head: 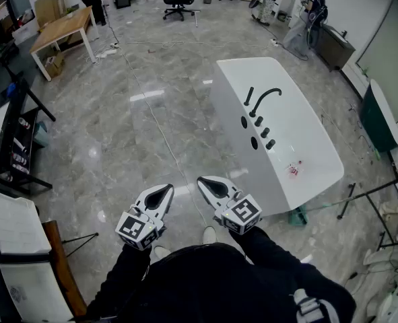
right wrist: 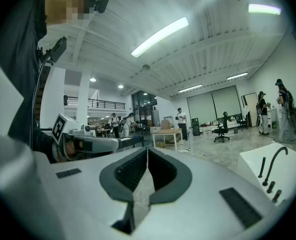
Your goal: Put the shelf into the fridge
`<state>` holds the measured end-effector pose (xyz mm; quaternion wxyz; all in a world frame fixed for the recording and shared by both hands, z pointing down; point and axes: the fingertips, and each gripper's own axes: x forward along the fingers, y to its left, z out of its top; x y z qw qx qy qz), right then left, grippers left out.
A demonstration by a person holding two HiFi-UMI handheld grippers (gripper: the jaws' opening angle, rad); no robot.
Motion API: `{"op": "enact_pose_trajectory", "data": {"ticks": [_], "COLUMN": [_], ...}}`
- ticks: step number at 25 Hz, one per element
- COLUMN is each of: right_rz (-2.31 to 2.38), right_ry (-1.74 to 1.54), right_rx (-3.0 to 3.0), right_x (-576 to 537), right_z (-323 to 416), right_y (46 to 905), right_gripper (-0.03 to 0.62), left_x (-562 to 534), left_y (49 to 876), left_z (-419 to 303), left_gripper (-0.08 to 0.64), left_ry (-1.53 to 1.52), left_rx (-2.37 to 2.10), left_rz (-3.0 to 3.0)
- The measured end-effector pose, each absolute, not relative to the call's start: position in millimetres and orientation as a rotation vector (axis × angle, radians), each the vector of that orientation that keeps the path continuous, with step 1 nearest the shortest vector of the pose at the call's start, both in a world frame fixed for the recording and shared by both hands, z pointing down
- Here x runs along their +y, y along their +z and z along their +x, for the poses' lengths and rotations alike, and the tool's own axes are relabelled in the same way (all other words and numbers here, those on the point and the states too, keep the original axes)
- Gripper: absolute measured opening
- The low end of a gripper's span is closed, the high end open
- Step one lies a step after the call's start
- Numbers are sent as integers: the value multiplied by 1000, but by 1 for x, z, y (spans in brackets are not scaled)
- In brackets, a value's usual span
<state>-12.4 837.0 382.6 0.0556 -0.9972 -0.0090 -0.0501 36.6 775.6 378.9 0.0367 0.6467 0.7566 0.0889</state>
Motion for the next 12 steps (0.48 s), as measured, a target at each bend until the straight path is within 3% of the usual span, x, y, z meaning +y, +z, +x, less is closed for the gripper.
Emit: {"op": "enact_pose_trajectory", "data": {"ticks": [12], "right_rz": [-3028], "right_ry": [-154], "right_rx": [-19], "right_x": [842], "right_z": [-15], "right_y": [385], "right_gripper": [12], "left_x": [782], "left_y": [377], "left_z": [35], "left_gripper": [6], "left_ry": [276], "left_rx": [2304], "left_rz": [2011]}}
